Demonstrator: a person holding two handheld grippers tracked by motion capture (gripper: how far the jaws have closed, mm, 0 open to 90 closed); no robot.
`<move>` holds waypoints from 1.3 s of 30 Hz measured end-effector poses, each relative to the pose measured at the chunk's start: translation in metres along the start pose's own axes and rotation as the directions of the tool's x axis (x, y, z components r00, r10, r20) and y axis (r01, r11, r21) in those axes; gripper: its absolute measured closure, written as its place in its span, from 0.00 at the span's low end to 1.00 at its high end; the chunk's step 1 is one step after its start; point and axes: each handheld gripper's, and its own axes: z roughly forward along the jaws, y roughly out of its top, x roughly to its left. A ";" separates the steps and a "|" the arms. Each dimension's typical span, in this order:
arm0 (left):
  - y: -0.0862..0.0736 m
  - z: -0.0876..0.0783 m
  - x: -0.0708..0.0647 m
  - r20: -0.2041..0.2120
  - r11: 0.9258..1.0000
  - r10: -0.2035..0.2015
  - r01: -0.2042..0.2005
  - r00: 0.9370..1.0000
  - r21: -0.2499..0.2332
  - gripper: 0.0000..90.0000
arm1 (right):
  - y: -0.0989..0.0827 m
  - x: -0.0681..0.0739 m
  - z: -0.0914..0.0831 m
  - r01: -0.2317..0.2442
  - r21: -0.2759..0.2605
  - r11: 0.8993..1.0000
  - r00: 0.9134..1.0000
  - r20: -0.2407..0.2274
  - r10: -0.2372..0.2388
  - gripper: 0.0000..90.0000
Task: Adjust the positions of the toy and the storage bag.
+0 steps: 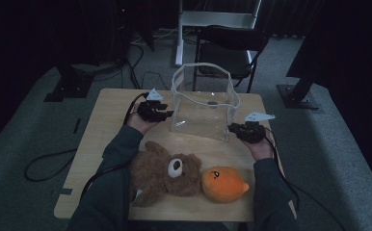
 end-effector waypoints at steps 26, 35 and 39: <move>0.009 0.019 -0.006 -0.058 0.999 0.019 -0.016 0.998 0.050 0.97 | 0.001 -0.002 0.002 -0.003 -0.002 1.000 1.000 0.005 0.003 0.91; 0.007 0.013 -0.008 -0.055 0.997 0.038 -0.034 0.998 0.067 0.97 | 0.001 -0.001 0.004 -0.003 -0.009 1.000 1.000 0.000 0.003 0.91; 0.004 0.009 -0.008 -0.052 0.997 0.037 -0.033 0.998 0.066 0.97 | 0.001 0.000 0.005 -0.001 -0.008 1.000 1.000 -0.007 0.001 0.91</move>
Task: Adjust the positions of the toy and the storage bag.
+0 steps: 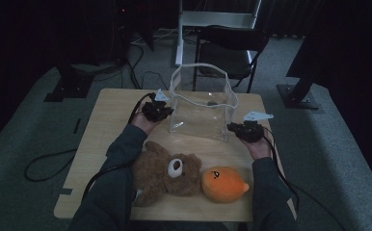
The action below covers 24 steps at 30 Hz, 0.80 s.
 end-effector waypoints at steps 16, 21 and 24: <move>-0.010 -0.015 -0.001 -0.004 1.000 0.022 -0.022 1.000 0.015 0.97 | 0.003 0.008 0.004 0.016 0.005 1.000 1.000 -0.026 -0.016 0.91; -0.014 -0.020 0.000 0.000 1.000 0.017 -0.017 1.000 0.017 0.97 | 0.004 0.011 0.005 0.028 0.011 1.000 0.999 -0.037 -0.028 0.91; -0.017 -0.024 0.000 0.003 1.000 0.010 -0.010 1.000 0.015 0.97 | 0.005 0.013 0.007 0.037 0.014 0.999 0.998 -0.045 -0.036 0.91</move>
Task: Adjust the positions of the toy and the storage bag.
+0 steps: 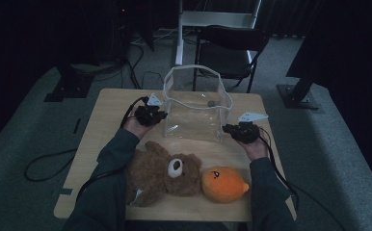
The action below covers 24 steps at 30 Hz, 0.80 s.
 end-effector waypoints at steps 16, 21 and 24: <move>-0.020 -0.021 -0.002 0.002 1.000 -0.018 0.018 1.000 -0.009 0.97 | 0.006 0.013 0.005 0.038 0.020 0.999 0.998 -0.053 -0.037 0.92; -0.027 -0.029 -0.001 0.002 0.999 -0.029 0.029 1.000 -0.013 0.97 | 0.008 0.020 0.008 0.053 0.025 0.998 0.996 -0.079 -0.051 0.92; -0.030 -0.033 -0.002 0.001 1.000 -0.029 0.029 1.000 -0.010 0.97 | 0.010 0.024 0.008 0.067 0.030 0.997 0.994 -0.088 -0.064 0.92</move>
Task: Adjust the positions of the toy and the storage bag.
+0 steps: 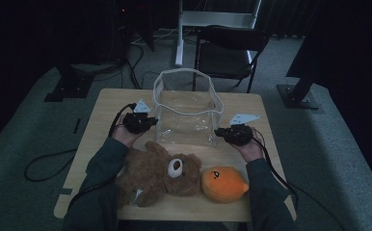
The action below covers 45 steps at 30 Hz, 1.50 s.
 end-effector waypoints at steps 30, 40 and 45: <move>-0.021 -0.027 -0.025 0.062 0.999 0.042 -0.041 0.997 -0.013 0.97 | -0.009 0.028 -0.017 0.063 0.014 0.998 0.998 -0.027 -0.063 0.92; -0.018 -0.025 -0.031 0.083 0.998 0.058 -0.058 0.995 -0.011 0.96 | -0.016 0.032 -0.027 0.060 0.004 0.998 0.998 -0.025 -0.060 0.92; -0.018 -0.025 -0.031 0.085 0.998 0.059 -0.058 0.995 -0.014 0.95 | -0.018 0.031 -0.038 0.042 -0.041 0.998 0.998 -0.036 -0.043 0.95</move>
